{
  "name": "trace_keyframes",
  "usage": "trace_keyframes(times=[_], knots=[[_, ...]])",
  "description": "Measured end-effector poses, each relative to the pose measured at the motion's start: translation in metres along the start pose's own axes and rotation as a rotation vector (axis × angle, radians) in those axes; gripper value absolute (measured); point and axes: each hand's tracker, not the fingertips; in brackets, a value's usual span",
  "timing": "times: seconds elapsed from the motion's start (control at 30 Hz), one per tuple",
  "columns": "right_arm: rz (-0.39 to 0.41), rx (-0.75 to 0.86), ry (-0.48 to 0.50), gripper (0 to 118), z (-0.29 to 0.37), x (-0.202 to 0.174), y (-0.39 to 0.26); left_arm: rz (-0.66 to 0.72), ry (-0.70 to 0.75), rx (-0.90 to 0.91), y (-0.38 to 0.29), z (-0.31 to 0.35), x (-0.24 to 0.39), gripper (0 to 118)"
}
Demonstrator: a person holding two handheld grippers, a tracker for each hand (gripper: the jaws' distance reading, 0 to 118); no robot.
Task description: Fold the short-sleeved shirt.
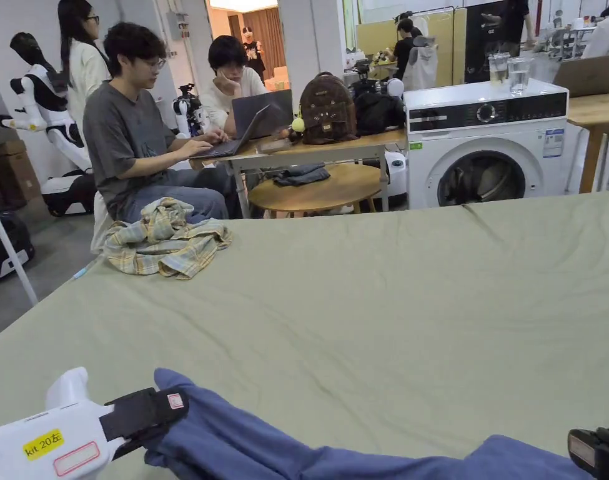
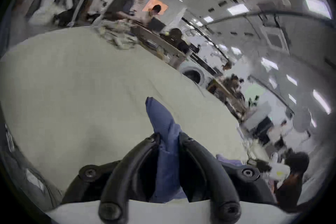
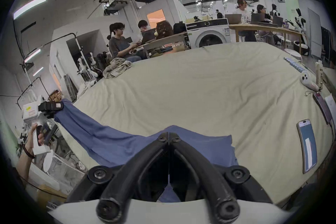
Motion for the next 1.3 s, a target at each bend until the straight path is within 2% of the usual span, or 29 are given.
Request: trace_keyframes(times=[0.17, 0.23, 0.33, 0.37, 0.4, 0.43, 0.5, 0.53, 0.57, 0.63, 0.67, 0.7, 0.77, 0.87, 0.93, 1.1, 1.2, 1.23, 1.27, 1.3], knots=[[-0.034, -0.012, 0.024, 0, -0.002, -0.003, -0.002, -0.142, -0.043, -0.223, -0.062, -0.101, 0.064, 12], [-0.022, -0.020, 0.022, 0, 0.004, -0.006, -0.004, -0.201, -0.026, -0.300, -0.089, -0.141, 0.085, 12], [0.008, -0.014, -0.005, 0, 0.014, -0.006, -0.007, -0.215, -0.085, -0.394, -0.113, -0.172, 0.105, 12], [0.011, -0.017, -0.010, 0, 0.015, -0.005, -0.007, -0.237, -0.090, -0.423, -0.114, -0.173, 0.110, 17], [0.012, -0.019, -0.014, 0, 0.015, -0.002, -0.007, -0.246, -0.153, -0.415, -0.114, -0.172, 0.113, 38], [0.012, -0.023, -0.019, 0, 0.015, 0.002, -0.007, -0.221, -0.238, -0.378, -0.108, -0.162, 0.111, 41], [0.012, -0.034, -0.022, 0, 0.013, 0.008, -0.008, -0.006, -0.447, -0.322, -0.095, -0.145, 0.096, 41], [0.012, -0.040, -0.020, 0, 0.011, 0.013, -0.010, 0.086, -0.479, -0.278, -0.091, -0.138, 0.085, 41], [0.014, -0.050, -0.017, 0, 0.009, 0.016, -0.010, 0.134, -0.449, -0.224, -0.084, -0.132, 0.073, 40], [0.011, -0.061, -0.024, 0, 0.006, 0.020, -0.012, 0.042, -0.250, -0.158, -0.080, -0.130, 0.059, 0], [0.006, -0.063, -0.025, 0, 0.005, 0.021, -0.012, 0.005, -0.171, -0.191, -0.085, -0.134, 0.057, 0], [-0.010, -0.064, -0.022, 0, 0.005, 0.023, -0.013, 0.025, -0.177, -0.218, -0.098, -0.142, 0.061, 0], [-0.047, -0.065, -0.007, 0, 0.003, 0.025, -0.015, 0.101, -0.297, -0.356, -0.125, -0.168, 0.063, 0], [-0.063, -0.076, -0.008, 0, 0.002, 0.023, -0.018, -0.005, -0.222, -0.468, -0.159, -0.200, 0.080, 0], [-0.050, -0.079, -0.010, 0, 0.003, 0.020, -0.022, -0.107, -0.230, -0.424, -0.160, -0.199, 0.088, 0], [-0.053, -0.108, 0.000, 0, -0.009, 0.018, -0.021, -0.093, -0.215, -0.445, -0.141, -0.184, 0.090, 0], [-0.044, -0.105, 0.027, 0, -0.010, 0.011, -0.017, -0.062, -0.238, -0.360, -0.113, -0.149, 0.070, 18], [-0.039, -0.107, 0.034, 0, -0.012, 0.010, -0.015, -0.025, -0.263, -0.346, -0.100, -0.142, 0.056, 37], [-0.033, -0.107, 0.037, 0, -0.013, 0.008, -0.014, 0.017, -0.274, -0.336, -0.092, -0.132, 0.042, 62], [-0.030, -0.107, 0.040, 0, -0.014, 0.007, -0.014, 0.069, -0.266, -0.332, -0.084, -0.123, 0.028, 64]])
